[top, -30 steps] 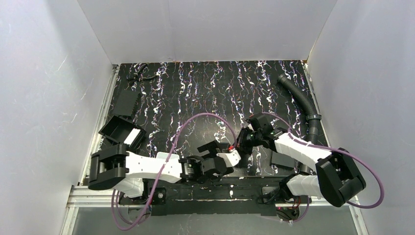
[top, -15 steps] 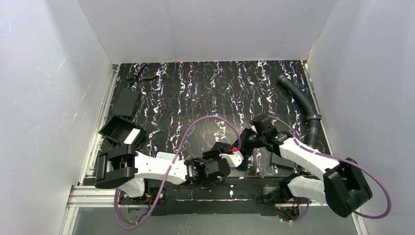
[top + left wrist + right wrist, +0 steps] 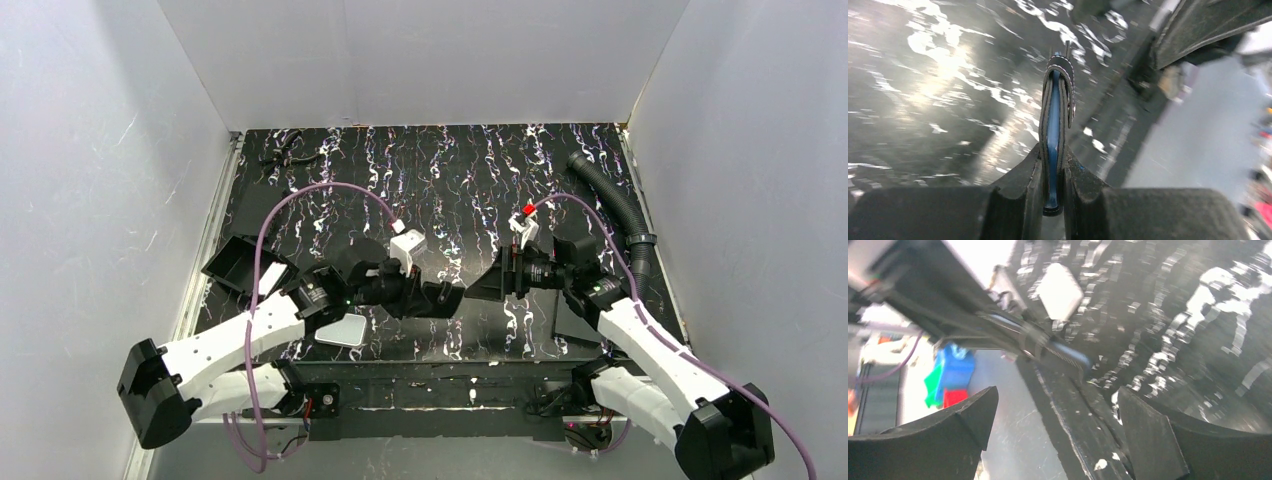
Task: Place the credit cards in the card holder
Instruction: Pick up the card holder from the center of the board.
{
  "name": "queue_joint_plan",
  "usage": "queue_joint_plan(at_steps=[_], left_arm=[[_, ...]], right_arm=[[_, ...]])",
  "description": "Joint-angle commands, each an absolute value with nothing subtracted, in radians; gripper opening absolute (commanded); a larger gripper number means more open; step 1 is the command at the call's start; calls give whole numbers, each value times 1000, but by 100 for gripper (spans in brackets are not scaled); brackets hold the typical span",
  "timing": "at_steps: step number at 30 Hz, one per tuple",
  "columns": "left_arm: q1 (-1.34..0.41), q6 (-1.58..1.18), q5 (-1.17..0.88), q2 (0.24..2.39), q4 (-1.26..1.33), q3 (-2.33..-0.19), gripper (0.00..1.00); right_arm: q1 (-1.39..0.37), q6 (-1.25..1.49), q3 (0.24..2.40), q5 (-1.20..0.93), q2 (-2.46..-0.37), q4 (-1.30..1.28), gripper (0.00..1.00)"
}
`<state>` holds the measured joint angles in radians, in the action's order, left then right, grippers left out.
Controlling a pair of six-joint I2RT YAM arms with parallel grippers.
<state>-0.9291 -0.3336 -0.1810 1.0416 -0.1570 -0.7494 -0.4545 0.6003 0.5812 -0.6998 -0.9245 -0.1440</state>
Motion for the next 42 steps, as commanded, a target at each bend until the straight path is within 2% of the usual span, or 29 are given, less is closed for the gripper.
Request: queue_joint_plan(at_steps=[1, 3, 7, 9, 12, 14, 15, 17, 18, 19, 21, 22, 25, 29, 31, 35, 42], left_arm=[[-859, -434, -702, 1072, -251, -829, 0], [-837, -460, -781, 1069, -210, -832, 0], [-765, -533, -899, 1042, -83, -813, 0], [-738, -552, -939, 1039, -50, -812, 0], [-713, -577, -971, 1049, -12, -815, 0], [-709, -615, -1010, 1078, 50, -815, 0], [-709, -620, -1030, 1093, 56, -820, 0], [-708, -626, -1033, 1114, 47, -833, 0], [-704, -630, -1018, 1116, 39, -839, 3], [-698, -641, -995, 1114, 32, -845, 12], [-665, -693, -909, 1090, 26, -843, 43], [-643, -739, -843, 1071, 22, -831, 53], [-580, -982, -640, 987, 58, -737, 67], [-580, -1233, -472, 887, 91, -637, 81], [-587, -1298, -444, 860, 158, -606, 95], [-609, -1398, -457, 885, 286, -586, 98], [-697, -1437, -335, 903, 331, -563, 97]], right_arm=[[-474, 593, 558, -1010, -889, 183, 98], [-508, 543, 593, -1001, -906, 108, 97], [-567, 466, 625, -988, -943, 10, 81], [-569, 499, 607, -997, -916, 55, 76], [-569, 626, 566, -1026, -864, 193, 76], [-571, 702, 546, -1019, -849, 286, 70], [-571, 735, 539, -1014, -849, 320, 62], [-571, 816, 523, -1010, -864, 416, 32], [-571, 839, 524, -996, -872, 436, 15], [-571, 844, 531, -960, -875, 420, 1], [-571, 829, 546, -849, -870, 307, 1], [-571, 849, 546, -804, -863, 298, 1], [-571, 1077, 484, -665, -829, 434, 1], [-572, 1364, 328, -508, -813, 750, 1], [-576, 1420, 295, -465, -836, 839, 1], [-603, 1482, 267, -401, -888, 993, 1], [-654, 1486, 287, -315, -902, 1014, 1]])
